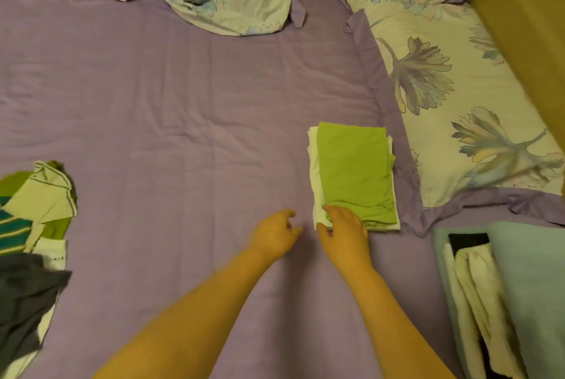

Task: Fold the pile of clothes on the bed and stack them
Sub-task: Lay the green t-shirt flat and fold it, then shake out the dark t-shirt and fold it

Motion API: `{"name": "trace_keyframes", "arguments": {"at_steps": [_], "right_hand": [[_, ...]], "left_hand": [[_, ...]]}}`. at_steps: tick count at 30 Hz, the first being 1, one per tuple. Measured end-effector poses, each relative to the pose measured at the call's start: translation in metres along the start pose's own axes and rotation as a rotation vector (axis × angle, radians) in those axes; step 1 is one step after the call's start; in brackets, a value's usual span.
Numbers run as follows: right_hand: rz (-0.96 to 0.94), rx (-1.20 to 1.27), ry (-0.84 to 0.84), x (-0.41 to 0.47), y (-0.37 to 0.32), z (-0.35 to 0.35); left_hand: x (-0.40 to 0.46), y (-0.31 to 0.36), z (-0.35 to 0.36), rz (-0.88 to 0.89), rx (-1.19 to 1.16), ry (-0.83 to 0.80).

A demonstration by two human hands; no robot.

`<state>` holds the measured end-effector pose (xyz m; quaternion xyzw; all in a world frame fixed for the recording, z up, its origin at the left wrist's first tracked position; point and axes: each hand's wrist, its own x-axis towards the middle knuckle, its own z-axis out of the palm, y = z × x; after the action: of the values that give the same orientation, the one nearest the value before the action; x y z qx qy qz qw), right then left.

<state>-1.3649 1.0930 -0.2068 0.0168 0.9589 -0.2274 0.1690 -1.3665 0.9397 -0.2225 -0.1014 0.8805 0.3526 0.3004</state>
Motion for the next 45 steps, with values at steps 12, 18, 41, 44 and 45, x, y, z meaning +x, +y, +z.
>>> {"name": "trace_keyframes", "arguments": {"at_steps": [12,18,41,44,45], "right_hand": [[-0.104,-0.041,-0.424,-0.11,-0.125,0.05],[-0.254,-0.144,-0.419,-0.171,-0.222,0.081],[-0.443,-0.311,-0.349,-0.356,-0.461,0.195],[-0.437,-0.313,-0.377,-0.345,-0.465,0.197],[-0.43,-0.312,-0.385,-0.339,-0.466,0.199]], "left_hand": [[-0.163,-0.127,-0.083,-0.233,0.035,0.033],[-0.246,-0.199,-0.13,-0.242,0.045,0.134],[-0.473,-0.435,-0.23,-0.141,0.055,0.406],[-0.468,-0.448,-0.232,-0.159,0.045,0.398],[-0.465,-0.452,-0.235,-0.169,0.043,0.393]]}}
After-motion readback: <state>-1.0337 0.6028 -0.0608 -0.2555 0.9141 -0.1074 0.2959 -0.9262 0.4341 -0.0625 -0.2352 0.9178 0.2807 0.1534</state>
